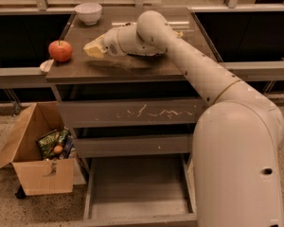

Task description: Place apple into bottom drawer

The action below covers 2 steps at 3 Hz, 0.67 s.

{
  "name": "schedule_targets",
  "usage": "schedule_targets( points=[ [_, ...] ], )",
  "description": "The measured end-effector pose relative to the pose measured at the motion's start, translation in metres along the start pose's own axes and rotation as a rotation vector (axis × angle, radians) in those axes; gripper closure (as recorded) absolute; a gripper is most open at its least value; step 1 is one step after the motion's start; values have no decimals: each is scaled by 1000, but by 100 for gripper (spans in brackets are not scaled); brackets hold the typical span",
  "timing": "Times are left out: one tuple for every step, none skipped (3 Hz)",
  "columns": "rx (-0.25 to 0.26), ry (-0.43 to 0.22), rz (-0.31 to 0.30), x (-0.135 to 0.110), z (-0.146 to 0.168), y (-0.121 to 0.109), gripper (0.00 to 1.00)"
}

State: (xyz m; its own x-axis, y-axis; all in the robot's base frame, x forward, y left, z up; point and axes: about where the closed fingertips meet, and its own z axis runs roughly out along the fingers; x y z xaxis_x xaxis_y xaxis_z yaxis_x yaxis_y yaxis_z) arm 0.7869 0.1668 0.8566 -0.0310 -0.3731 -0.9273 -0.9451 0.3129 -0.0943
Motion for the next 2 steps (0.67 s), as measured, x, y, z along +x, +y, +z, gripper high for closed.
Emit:
schedule_targets(
  points=[
    [-6,-4,-5,-4,4,-4,12],
    [15,24,5,-9,13,-5,0]
  ],
)
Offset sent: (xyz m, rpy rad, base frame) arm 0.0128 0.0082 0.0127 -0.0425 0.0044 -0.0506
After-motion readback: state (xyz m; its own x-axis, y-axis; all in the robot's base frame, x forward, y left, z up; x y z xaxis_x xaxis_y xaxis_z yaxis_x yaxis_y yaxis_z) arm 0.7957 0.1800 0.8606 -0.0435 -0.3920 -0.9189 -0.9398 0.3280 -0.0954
